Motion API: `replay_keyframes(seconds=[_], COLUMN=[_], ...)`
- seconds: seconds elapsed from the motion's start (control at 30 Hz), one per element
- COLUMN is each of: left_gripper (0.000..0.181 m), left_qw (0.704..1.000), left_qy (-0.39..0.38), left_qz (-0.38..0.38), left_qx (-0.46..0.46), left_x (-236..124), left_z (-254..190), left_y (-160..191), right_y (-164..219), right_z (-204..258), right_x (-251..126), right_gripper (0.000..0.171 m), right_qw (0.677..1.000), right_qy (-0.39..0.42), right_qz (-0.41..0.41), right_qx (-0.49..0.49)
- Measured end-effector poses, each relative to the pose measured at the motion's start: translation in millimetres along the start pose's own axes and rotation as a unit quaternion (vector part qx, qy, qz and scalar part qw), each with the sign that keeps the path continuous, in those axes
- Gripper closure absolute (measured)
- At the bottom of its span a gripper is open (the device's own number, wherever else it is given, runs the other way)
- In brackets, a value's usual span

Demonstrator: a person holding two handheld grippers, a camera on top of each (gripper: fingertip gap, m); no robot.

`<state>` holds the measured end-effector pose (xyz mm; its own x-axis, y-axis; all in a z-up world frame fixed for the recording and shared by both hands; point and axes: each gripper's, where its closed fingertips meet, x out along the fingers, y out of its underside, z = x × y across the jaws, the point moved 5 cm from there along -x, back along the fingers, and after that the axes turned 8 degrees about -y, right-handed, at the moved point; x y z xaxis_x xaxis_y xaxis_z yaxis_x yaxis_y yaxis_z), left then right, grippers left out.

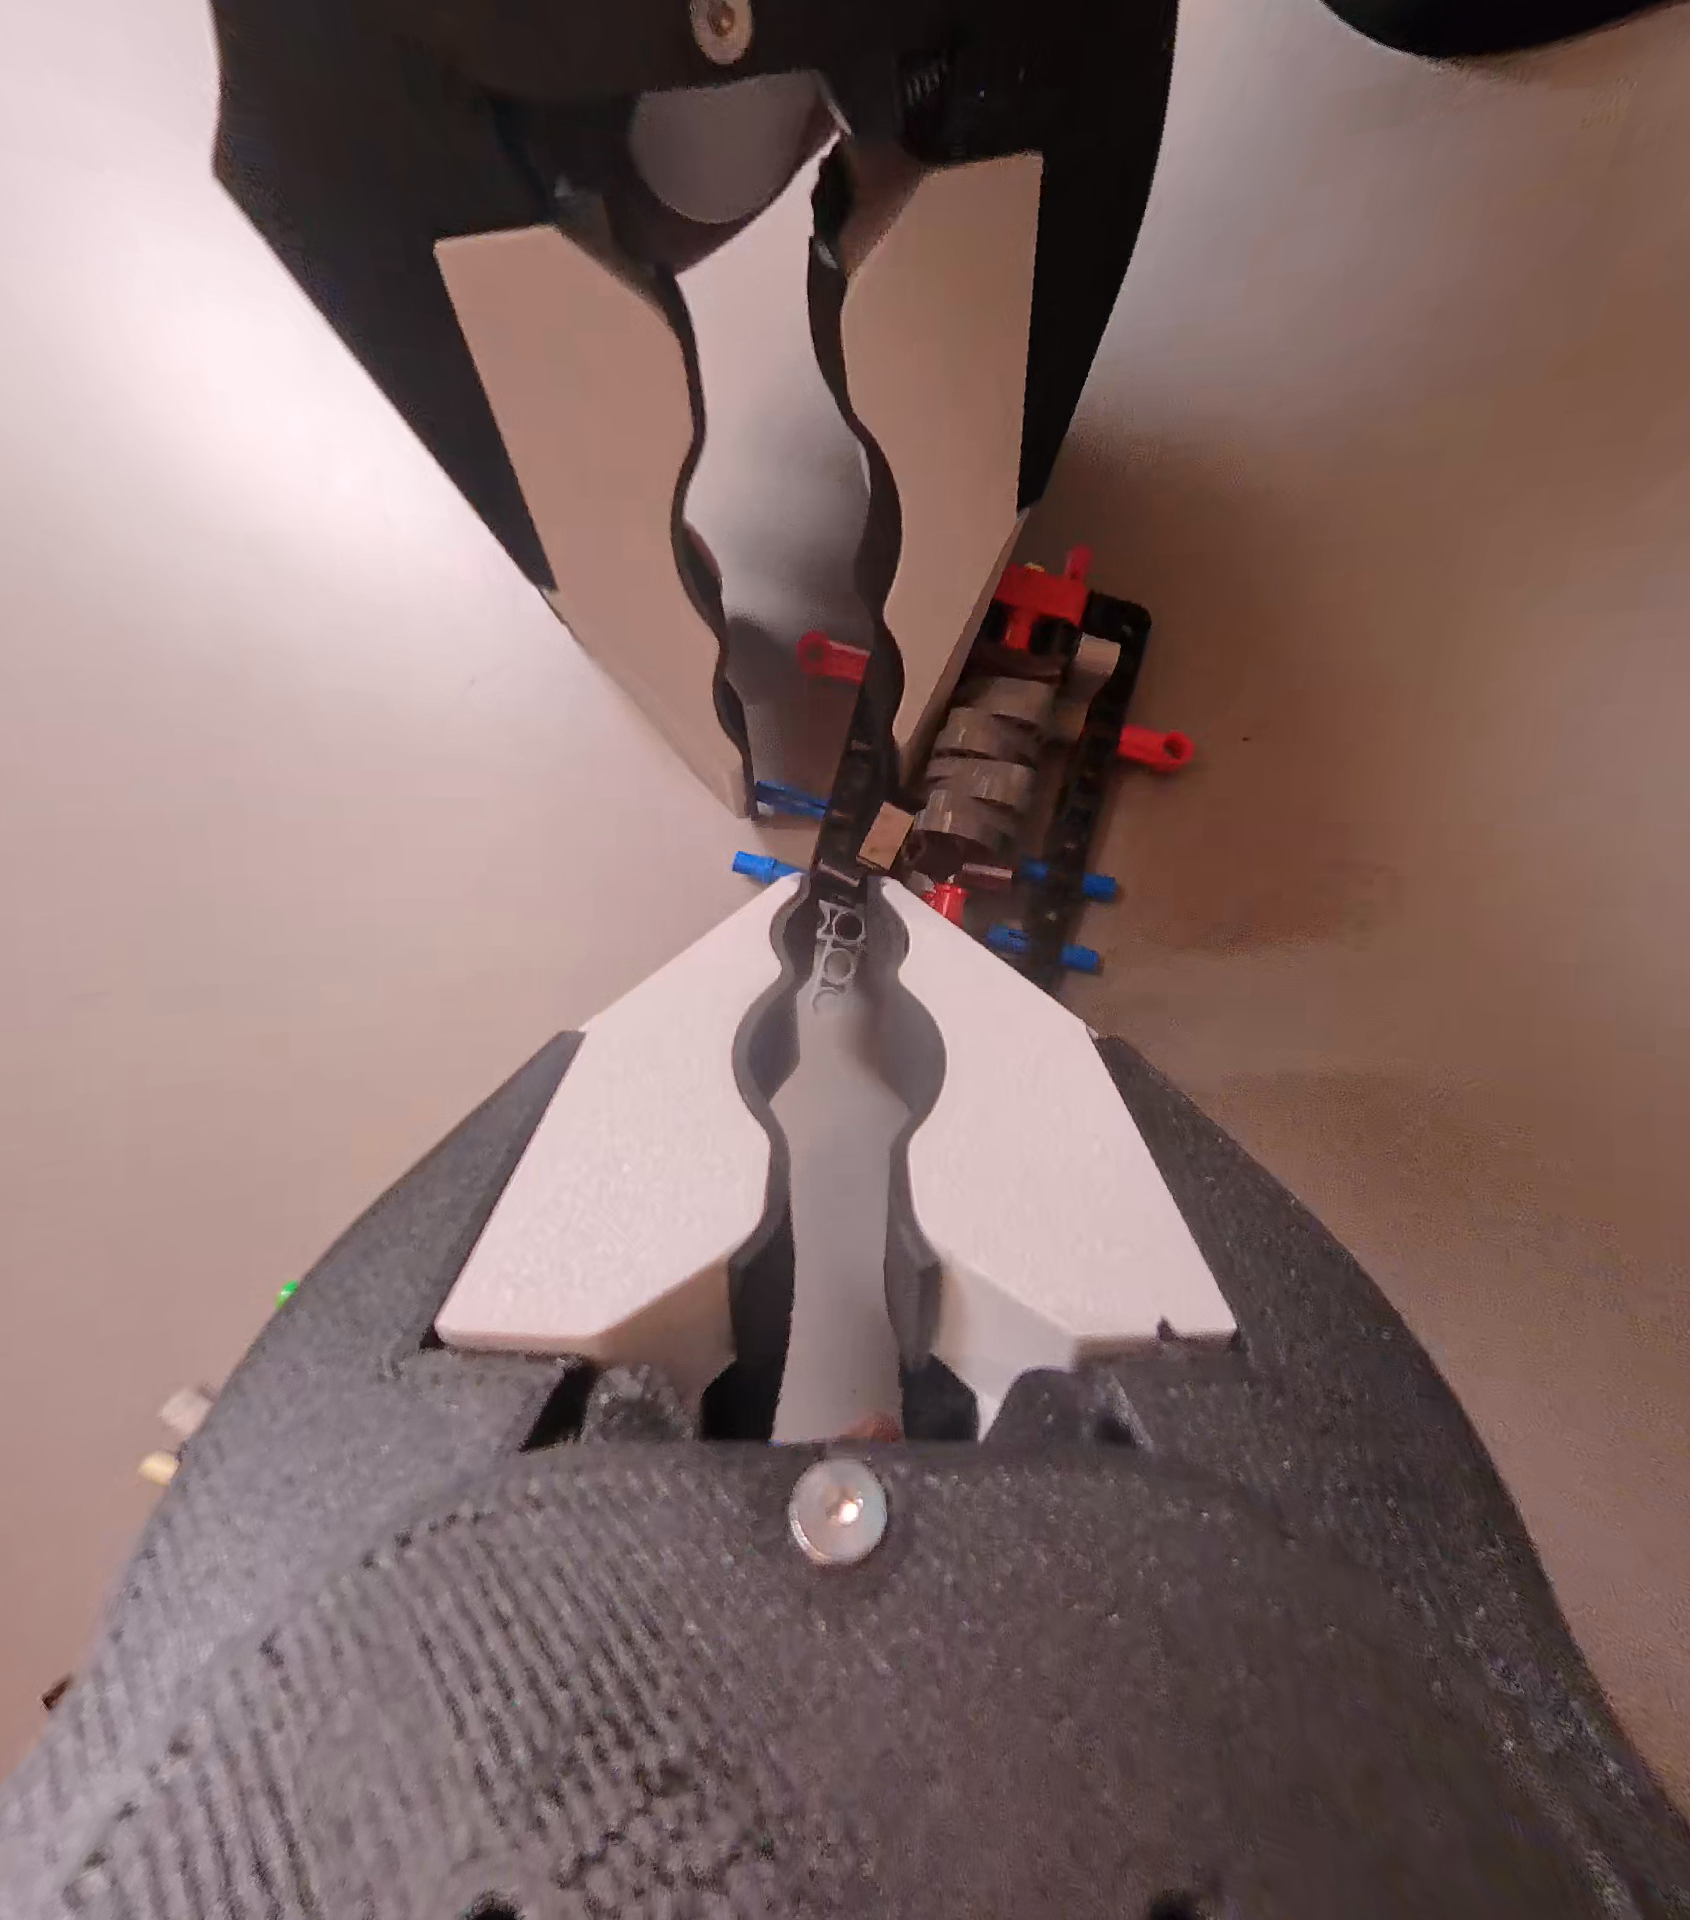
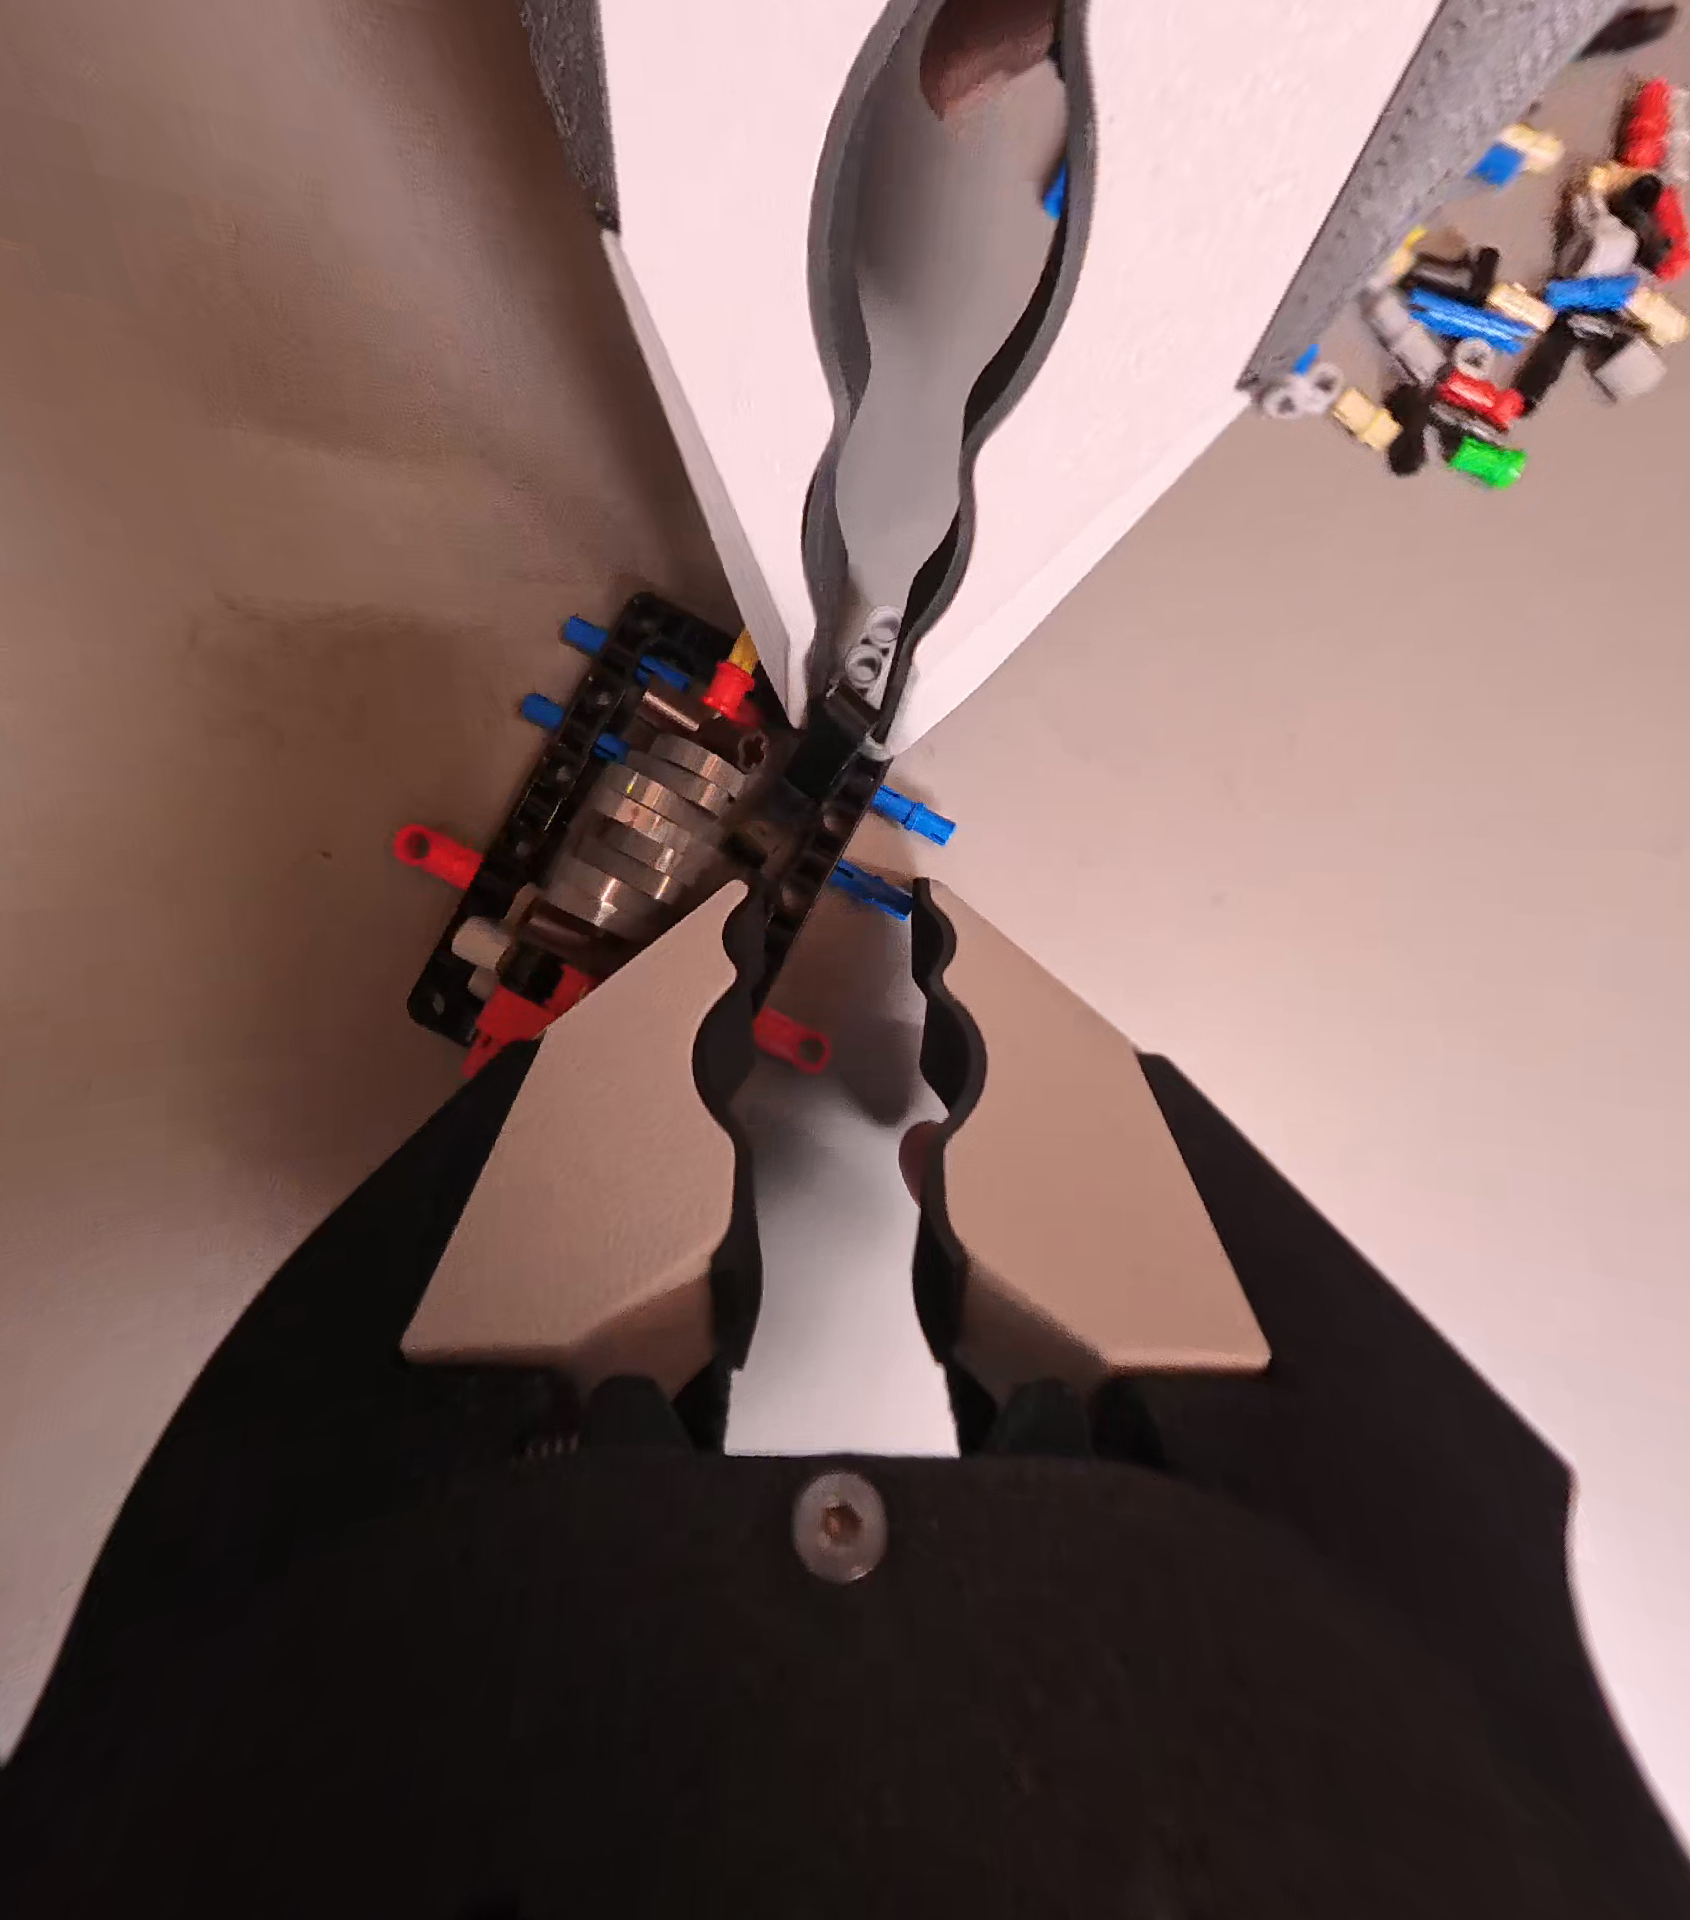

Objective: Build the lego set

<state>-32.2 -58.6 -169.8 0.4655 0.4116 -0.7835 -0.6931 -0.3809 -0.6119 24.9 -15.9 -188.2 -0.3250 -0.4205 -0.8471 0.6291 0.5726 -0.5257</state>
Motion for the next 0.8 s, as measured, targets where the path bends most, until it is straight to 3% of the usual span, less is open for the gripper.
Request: replay_keyframes(seconds=[0.27,0.43,0.8], left_gripper=[0.175,0.175,0.175], left_qw=[0.999,0.999,0.999], left_qy=[-0.024,-0.024,-0.018], left_qz=[0.006,0.004,0.004], left_qx=[-0.042,-0.047,-0.048], left_x=[-2,-2,-1], left_z=[-7,-6,-8], left_y=[2,2,1], right_y=[-3,-3,-9], right_z=[-4,-9,-7], right_x=[1,-2,-12], right_gripper=[0.141,0.134,0.139], right_qw=[1.000,0.999,0.989], right_qy=[-0.028,-0.021,0.010], right_qz=[0.007,0.011,0.042], right_qx=[0.000,0.040,0.143])
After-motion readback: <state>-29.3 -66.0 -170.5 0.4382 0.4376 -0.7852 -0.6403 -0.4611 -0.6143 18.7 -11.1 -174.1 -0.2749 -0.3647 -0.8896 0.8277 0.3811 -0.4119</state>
